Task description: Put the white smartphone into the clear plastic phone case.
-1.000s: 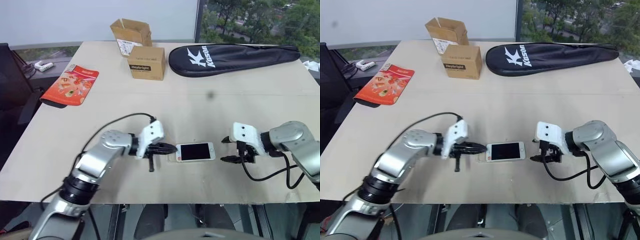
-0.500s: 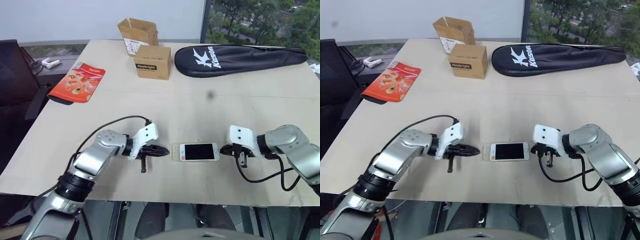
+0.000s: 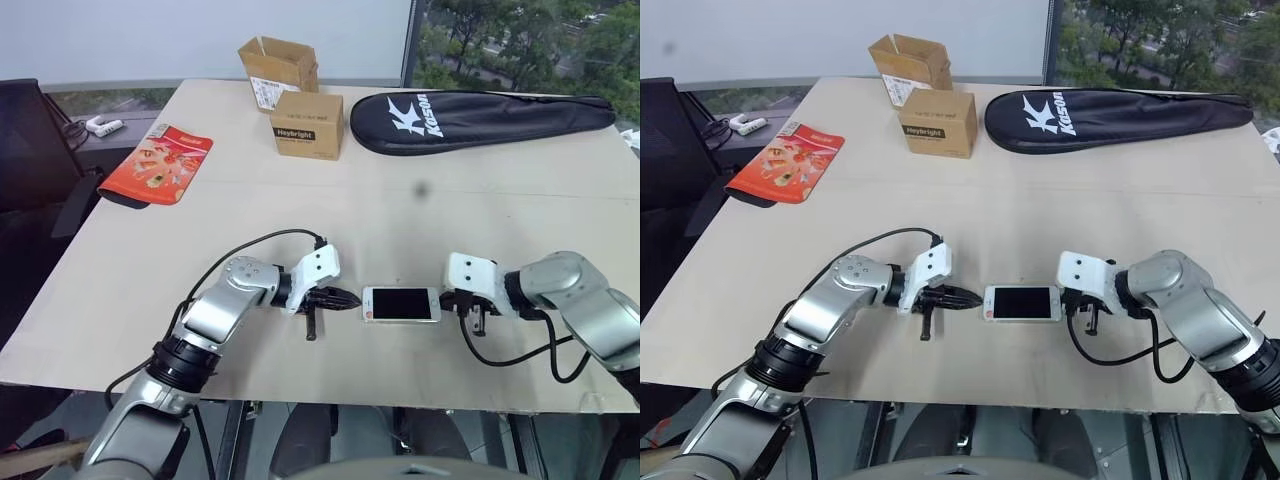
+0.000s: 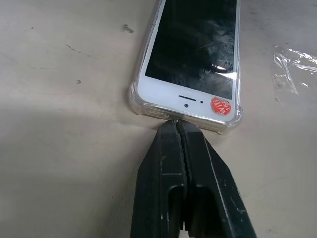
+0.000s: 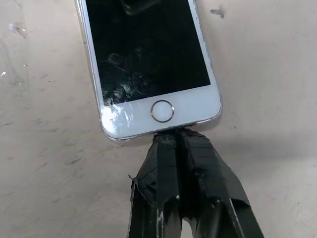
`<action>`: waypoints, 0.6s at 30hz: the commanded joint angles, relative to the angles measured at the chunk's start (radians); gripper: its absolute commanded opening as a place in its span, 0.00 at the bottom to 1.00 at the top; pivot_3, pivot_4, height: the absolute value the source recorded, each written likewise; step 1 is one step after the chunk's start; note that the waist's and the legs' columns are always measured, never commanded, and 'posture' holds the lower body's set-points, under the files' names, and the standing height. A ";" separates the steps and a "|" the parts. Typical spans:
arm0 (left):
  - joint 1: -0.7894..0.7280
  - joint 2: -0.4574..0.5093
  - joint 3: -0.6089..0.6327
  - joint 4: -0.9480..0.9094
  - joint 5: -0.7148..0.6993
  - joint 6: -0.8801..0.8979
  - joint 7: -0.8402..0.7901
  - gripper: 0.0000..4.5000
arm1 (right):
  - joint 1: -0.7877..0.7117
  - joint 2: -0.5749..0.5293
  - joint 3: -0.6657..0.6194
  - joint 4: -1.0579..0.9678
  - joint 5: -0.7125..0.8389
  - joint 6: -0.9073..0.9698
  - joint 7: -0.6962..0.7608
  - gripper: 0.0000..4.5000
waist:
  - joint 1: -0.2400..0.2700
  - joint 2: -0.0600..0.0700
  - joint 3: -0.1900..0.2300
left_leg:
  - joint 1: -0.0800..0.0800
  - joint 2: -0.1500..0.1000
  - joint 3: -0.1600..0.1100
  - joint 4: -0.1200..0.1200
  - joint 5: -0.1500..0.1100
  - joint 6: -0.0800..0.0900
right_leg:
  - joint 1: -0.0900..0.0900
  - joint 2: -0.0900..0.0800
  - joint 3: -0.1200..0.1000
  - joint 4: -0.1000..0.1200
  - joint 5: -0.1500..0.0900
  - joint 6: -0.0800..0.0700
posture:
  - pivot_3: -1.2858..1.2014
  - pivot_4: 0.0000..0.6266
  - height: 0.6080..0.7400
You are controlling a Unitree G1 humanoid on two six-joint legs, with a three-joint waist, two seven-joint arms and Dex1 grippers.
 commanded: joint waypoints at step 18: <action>0.009 -0.026 0.182 -0.129 -0.216 0.101 0.023 0.00 | 0.190 0.051 -0.449 -0.041 0.215 -0.138 -0.074 0.03 | -0.007 0.000 0.001 | -0.003 0.001 -0.003 -0.002 0.000 0.000 | -0.003 0.001 0.000 -0.001 0.002 0.004 | 0.52 0.24 1.00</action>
